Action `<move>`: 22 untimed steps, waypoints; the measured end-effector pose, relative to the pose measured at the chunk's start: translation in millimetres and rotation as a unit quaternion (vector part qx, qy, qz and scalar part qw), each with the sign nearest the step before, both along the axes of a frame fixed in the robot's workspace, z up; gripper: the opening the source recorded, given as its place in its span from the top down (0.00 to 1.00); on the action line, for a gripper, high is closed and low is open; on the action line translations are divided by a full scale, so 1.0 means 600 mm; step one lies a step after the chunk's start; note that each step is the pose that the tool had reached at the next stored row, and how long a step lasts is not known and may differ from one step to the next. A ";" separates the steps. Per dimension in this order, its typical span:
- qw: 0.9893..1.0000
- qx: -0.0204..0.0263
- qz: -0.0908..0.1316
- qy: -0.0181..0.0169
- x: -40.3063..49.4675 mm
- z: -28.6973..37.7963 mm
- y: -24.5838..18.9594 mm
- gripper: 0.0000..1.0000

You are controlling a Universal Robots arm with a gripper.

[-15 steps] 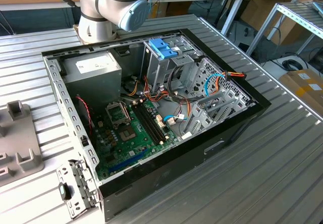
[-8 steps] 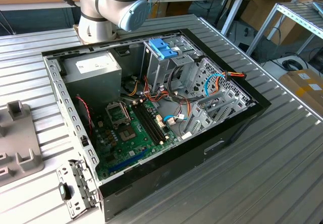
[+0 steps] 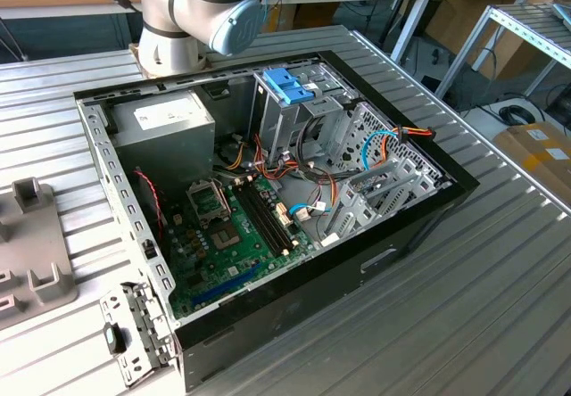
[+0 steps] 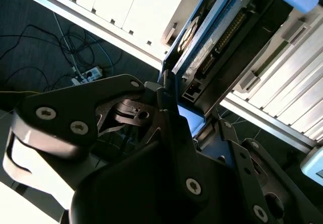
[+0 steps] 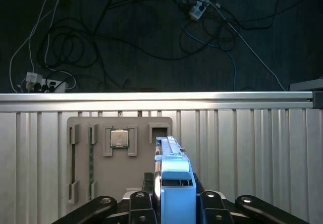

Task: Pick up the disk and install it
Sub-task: 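Pick up the disk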

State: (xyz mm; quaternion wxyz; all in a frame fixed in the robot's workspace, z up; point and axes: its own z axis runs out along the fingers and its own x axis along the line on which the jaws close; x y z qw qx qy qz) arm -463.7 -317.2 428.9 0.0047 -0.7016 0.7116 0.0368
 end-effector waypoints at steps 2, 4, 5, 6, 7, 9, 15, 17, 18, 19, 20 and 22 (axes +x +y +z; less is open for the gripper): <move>1.000 0.000 0.000 0.000 0.000 0.003 0.0000 0.63; 1.000 0.000 0.000 0.000 0.000 0.006 0.0000 0.63; 1.000 0.000 0.000 0.000 0.000 0.009 0.0000 0.63; 1.000 0.000 0.000 0.000 0.000 0.010 0.0000 0.63; 1.000 0.000 0.000 0.000 0.000 0.011 0.0000 0.63; 1.000 0.000 0.000 0.000 0.000 0.015 0.0000 0.63; 1.000 0.000 0.000 0.000 0.000 0.025 0.0000 0.63; 1.000 0.000 0.000 0.000 0.000 0.029 0.0000 0.63; 1.000 0.000 0.000 0.000 0.000 0.031 0.0000 0.63; 1.000 0.000 0.000 0.000 0.000 0.033 0.0000 0.63; 1.000 0.000 0.000 0.000 0.000 0.034 0.0000 0.63; 1.000 0.000 0.000 0.000 0.000 0.037 0.0000 0.63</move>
